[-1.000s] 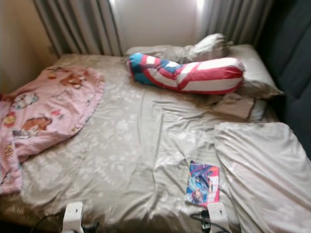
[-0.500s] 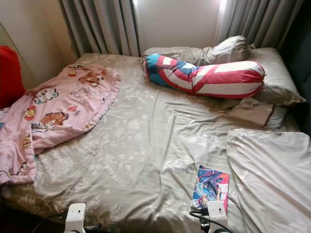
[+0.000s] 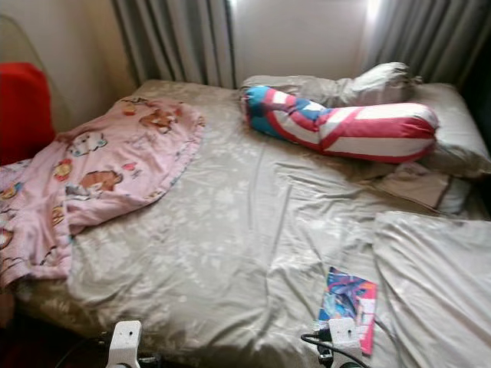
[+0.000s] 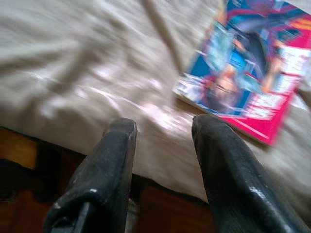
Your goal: Clean up the room
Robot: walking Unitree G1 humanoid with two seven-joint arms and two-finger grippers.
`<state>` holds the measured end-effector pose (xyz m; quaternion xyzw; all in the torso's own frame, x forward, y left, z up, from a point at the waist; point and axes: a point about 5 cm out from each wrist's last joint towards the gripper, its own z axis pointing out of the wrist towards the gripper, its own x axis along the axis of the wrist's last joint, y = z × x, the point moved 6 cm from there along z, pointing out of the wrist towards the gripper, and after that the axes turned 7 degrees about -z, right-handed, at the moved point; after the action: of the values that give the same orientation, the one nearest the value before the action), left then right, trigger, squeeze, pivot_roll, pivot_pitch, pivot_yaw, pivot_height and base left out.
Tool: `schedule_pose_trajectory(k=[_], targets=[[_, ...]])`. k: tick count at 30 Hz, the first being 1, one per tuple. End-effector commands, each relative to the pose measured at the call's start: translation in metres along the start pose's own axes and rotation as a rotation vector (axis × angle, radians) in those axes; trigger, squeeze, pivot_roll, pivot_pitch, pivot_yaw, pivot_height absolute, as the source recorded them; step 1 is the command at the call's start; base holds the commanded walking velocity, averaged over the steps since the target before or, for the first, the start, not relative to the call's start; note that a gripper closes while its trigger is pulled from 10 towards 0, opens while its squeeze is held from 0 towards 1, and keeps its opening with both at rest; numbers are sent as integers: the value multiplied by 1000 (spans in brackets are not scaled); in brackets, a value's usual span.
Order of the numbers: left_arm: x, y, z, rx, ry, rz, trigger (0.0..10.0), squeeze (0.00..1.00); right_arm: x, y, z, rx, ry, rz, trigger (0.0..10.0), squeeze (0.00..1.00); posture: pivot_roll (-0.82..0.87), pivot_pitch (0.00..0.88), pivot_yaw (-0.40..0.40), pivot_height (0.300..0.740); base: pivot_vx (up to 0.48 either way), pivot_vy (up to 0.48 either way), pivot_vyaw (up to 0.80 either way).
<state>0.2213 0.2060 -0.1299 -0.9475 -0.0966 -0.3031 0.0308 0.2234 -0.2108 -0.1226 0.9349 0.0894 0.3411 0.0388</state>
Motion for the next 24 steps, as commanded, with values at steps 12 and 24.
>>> schedule_pose_trajectory(k=[12,24], targets=[[2,1,0,1,3,-7,10000,0,-14,1,-3,-6,-43,5,10000,0,-88,14,16,740,0,376,0],[2,2,0,-1,2,-4,10000,0,-14,2,-3,-6,-45,0,10000,0,-91,5,18,740,0,367,0]])
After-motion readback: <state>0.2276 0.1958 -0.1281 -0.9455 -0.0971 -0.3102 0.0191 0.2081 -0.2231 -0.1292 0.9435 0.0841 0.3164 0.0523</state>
